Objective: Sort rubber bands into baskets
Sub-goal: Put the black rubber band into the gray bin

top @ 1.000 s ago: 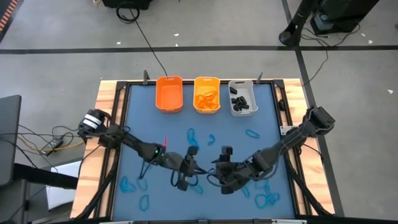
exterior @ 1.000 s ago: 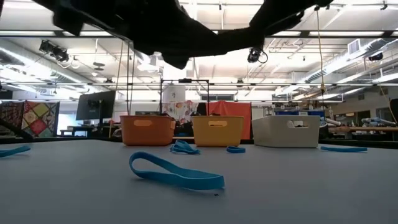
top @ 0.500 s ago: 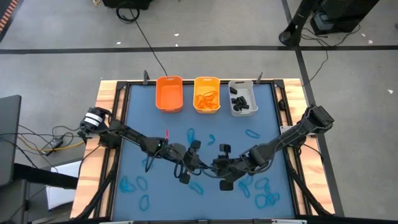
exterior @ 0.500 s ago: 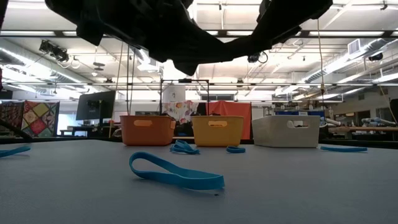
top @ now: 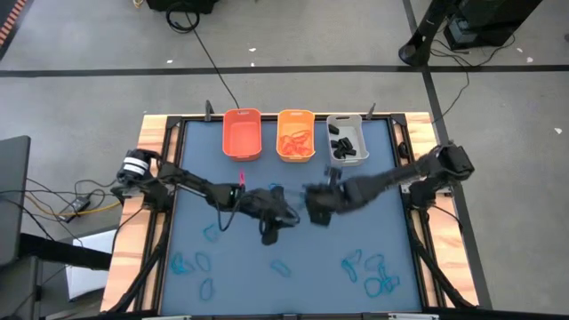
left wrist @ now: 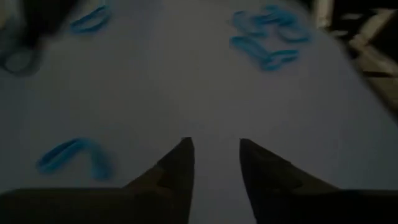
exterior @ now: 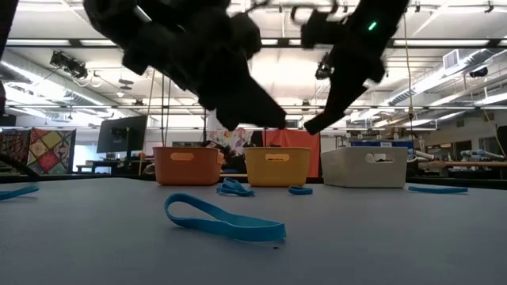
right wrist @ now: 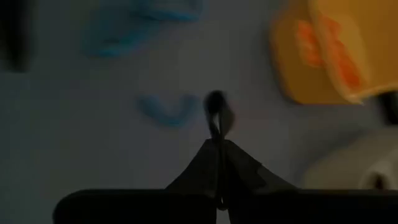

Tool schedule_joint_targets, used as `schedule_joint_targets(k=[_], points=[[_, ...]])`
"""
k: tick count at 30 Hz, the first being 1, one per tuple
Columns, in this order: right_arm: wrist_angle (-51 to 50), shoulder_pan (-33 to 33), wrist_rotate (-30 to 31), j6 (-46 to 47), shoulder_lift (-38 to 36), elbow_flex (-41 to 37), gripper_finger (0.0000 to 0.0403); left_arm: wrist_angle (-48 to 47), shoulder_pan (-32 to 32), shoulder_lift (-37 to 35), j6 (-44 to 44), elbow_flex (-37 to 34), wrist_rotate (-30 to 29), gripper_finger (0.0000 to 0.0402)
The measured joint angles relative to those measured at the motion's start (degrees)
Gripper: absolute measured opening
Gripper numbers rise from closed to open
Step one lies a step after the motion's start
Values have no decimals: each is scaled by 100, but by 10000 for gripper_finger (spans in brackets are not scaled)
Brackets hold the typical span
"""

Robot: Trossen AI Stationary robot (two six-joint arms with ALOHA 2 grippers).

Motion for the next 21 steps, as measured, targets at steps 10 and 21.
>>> schedule_joint_targets(k=[10, 21], points=[[-458, -2538, -717, -1655, -197, 2, 16, -44, 376, 0, -133, -21, -79, 152], [-747, -4231, -1505, -2092, -273, 2, 18, 1510, 757, -880, -411, -1798, -190, 151]])
